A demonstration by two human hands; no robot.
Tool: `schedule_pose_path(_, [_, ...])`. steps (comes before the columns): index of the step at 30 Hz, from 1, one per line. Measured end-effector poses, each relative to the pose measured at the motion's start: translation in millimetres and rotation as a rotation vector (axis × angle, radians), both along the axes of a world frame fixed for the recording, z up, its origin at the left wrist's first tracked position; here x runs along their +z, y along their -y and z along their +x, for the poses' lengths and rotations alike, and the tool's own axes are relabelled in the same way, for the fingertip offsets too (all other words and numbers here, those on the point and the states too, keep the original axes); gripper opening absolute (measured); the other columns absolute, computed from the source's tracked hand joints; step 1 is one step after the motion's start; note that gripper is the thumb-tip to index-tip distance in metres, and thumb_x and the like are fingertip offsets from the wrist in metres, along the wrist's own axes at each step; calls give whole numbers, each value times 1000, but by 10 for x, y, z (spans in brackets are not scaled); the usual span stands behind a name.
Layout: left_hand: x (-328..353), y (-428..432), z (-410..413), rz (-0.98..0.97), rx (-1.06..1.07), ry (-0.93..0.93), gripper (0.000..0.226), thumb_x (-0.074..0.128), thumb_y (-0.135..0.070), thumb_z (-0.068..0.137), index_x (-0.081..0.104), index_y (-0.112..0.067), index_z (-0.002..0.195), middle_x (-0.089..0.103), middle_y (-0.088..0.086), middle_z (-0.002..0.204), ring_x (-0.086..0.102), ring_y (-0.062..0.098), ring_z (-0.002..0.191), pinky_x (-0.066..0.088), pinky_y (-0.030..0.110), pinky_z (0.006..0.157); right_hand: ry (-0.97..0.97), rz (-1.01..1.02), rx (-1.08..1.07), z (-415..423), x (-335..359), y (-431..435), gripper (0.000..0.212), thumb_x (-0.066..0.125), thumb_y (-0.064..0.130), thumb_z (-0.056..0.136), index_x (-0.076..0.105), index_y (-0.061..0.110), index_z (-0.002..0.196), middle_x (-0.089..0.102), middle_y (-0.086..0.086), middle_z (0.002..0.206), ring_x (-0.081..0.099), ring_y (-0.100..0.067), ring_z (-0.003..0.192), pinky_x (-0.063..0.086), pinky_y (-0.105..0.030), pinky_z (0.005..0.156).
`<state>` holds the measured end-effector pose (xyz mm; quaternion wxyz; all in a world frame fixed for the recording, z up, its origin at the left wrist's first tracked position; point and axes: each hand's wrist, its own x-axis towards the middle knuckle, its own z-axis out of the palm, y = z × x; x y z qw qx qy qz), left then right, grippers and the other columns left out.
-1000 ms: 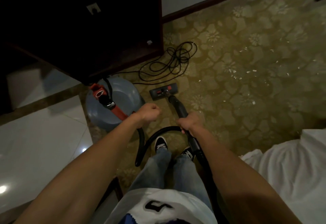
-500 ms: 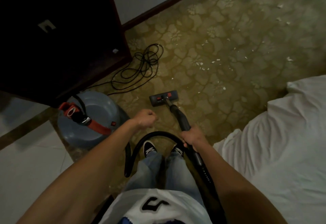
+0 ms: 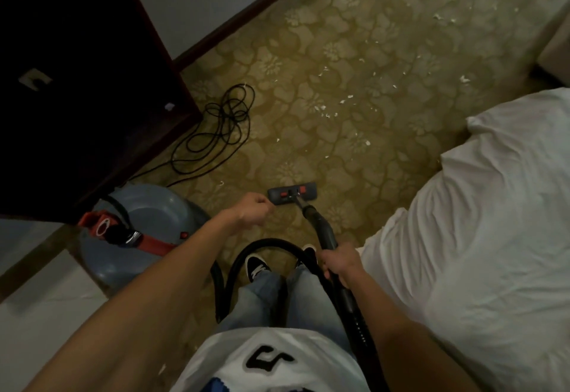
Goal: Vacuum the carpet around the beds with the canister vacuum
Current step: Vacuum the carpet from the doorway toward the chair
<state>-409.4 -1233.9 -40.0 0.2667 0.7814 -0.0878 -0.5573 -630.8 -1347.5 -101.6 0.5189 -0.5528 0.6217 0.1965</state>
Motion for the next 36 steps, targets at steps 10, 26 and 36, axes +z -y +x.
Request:
schedule_pose_path(10, [-21,217,107,31,-44,-8,13,54,-26,102,64,-19,103,63,4,104,62,18,87,45,27,67,15,-13,-27,56,-26,96,26,74,13,85,64,-3,103,66,-14,72,54,-13,38,44,-22,40])
schedule_pose_path(26, [-138,707,616,58,97,-17,13,53,-14,103,64,-10,96,60,5,89,60,18,83,52,22,63,70,-28,165,1330,-99,1115,25,67,15,86,63,0,106,66,-16,73,58,-20,46,48,-27,44])
schedule_pose_path(36, [-199,1010,1005,116,186,-21,16,51,-18,104,63,-14,115,64,6,105,61,15,87,44,22,59,19,-61,326,1909,-252,1656,28,68,23,88,63,5,109,76,-16,84,65,-19,55,49,-25,50])
